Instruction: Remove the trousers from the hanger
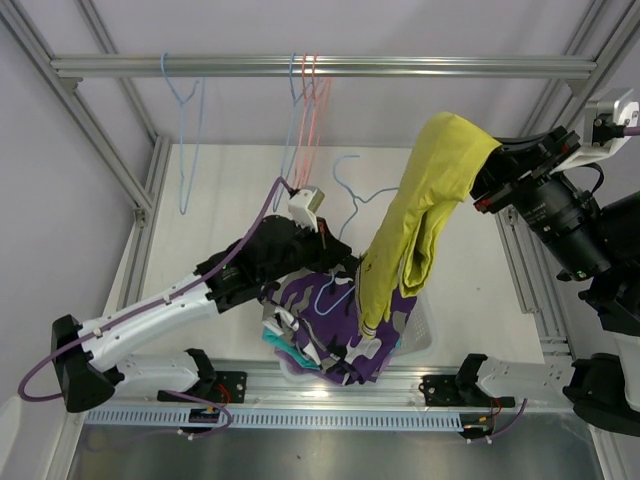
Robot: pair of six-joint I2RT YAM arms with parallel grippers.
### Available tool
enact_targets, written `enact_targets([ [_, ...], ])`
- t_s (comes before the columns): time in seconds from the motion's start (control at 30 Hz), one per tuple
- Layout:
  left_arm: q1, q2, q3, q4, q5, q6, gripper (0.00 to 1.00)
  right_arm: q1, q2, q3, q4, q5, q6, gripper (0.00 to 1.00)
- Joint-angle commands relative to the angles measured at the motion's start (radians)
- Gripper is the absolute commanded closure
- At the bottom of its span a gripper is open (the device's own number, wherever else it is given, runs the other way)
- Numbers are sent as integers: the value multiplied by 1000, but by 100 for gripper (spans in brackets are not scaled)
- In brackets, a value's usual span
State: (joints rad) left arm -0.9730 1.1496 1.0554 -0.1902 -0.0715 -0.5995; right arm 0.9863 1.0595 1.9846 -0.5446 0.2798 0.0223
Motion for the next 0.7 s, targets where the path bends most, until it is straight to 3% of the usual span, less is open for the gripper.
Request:
enact_targets([
  [0.0,-9,-63,-37,9,-34,58,100,0,-35,57,85,-16,-19,100],
  [0.2,-12,-119,58,-168,-33,124,100,0,-99,-9,11,-22,-18,100],
  [0.33,-12,-157,147,-317,-131,148,100,0,-162,-44,-24,-24,-18,100],
  [0.53,-10,-251,181,-399,-247,150,99,0,-230,-44,-116,-63,-12,100],
  [0.67,-12,-307,161,-393,-254,110,99,0,-276,-191,-88,-148,24,100],
])
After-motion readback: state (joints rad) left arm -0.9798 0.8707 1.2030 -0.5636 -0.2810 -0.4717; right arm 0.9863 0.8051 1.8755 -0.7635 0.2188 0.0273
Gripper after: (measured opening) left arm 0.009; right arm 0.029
